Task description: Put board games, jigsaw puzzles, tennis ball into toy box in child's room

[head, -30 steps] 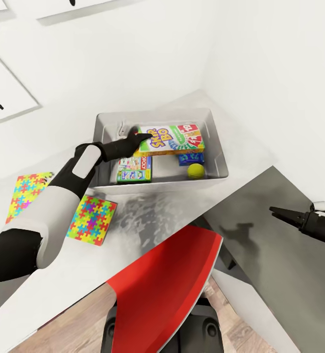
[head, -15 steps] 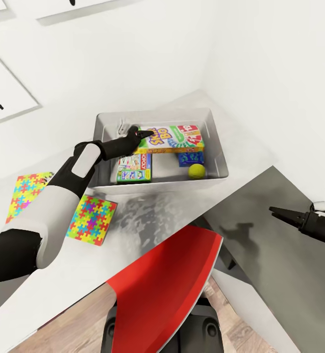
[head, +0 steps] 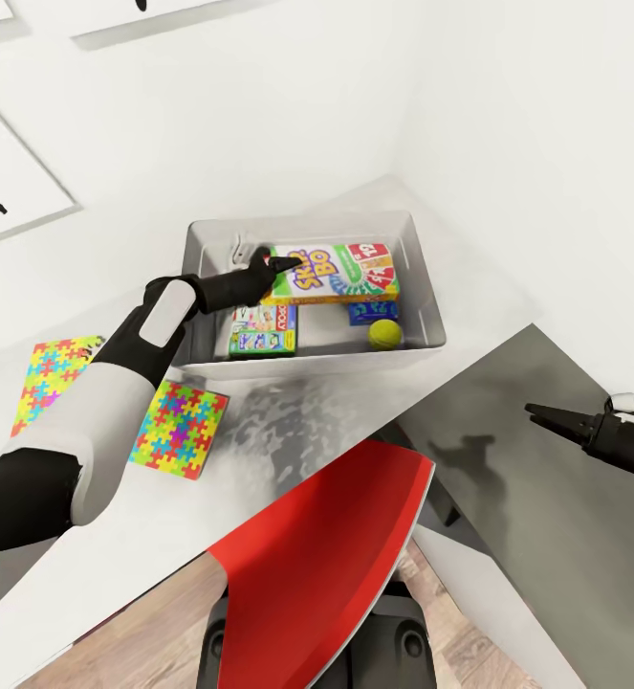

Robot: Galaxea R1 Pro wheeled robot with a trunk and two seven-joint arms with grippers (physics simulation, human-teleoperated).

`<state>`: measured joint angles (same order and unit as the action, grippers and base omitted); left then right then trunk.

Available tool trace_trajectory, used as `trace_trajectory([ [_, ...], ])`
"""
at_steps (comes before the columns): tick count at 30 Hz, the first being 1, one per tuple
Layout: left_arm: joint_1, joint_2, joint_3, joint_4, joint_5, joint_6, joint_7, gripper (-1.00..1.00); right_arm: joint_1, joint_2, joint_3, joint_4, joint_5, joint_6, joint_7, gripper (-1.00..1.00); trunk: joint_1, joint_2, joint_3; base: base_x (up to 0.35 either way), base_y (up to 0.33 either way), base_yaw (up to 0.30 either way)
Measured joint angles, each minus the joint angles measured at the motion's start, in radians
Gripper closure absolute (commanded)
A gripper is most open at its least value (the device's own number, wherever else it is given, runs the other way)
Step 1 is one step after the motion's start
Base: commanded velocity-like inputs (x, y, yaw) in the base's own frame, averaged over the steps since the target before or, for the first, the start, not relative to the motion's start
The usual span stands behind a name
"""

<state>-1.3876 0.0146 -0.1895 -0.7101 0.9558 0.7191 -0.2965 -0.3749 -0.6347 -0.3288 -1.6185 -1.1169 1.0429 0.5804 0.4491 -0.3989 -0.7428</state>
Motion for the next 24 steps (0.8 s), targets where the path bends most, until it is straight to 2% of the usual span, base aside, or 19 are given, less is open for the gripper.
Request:
trace_trajectory([
  [4, 0.002, 0.001, 0.002, -0.007, 0.004, 0.044, -0.001, -1.0, 0.0, 0.001, 0.001, 0.0, 0.0, 0.0, 0.0, -1.0, 0.0, 0.0, 0.0, 0.0, 0.0, 0.0],
  [8, 0.008, 0.003, 0.021, -0.013, 0.021, 0.088, -0.002, -1.0, 0.0, 0.001, 0.001, 0.0, 0.0, 0.0, 0.0, -1.0, 0.0, 0.0, 0.0, 0.0, 0.0, 0.0],
  [11, 0.012, 0.004, 0.031, -0.025, 0.02, 0.105, 0.001, -1.0, 0.0, 0.001, 0.001, 0.0, 0.0, 0.0, 0.0, -1.0, 0.0, 0.0, 0.0, 0.0, 0.0, 0.0],
  [18, 0.018, 0.011, 0.05, -0.044, 0.124, 0.202, 0.006, -1.0, 0.0, 0.001, 0.001, 0.0, 0.0, 0.0, 0.0, -1.0, 0.0, 0.0, 0.0, 0.0, 0.0, 0.0],
  [24, 0.02, 0.014, 0.056, -0.048, 0.154, 0.263, 0.012, -1.0, 0.0, 0.002, 0.002, 0.0, 0.0, 0.0, 0.0, -1.0, 0.0, 0.0, 0.0, 0.0, 0.0, 0.0],
])
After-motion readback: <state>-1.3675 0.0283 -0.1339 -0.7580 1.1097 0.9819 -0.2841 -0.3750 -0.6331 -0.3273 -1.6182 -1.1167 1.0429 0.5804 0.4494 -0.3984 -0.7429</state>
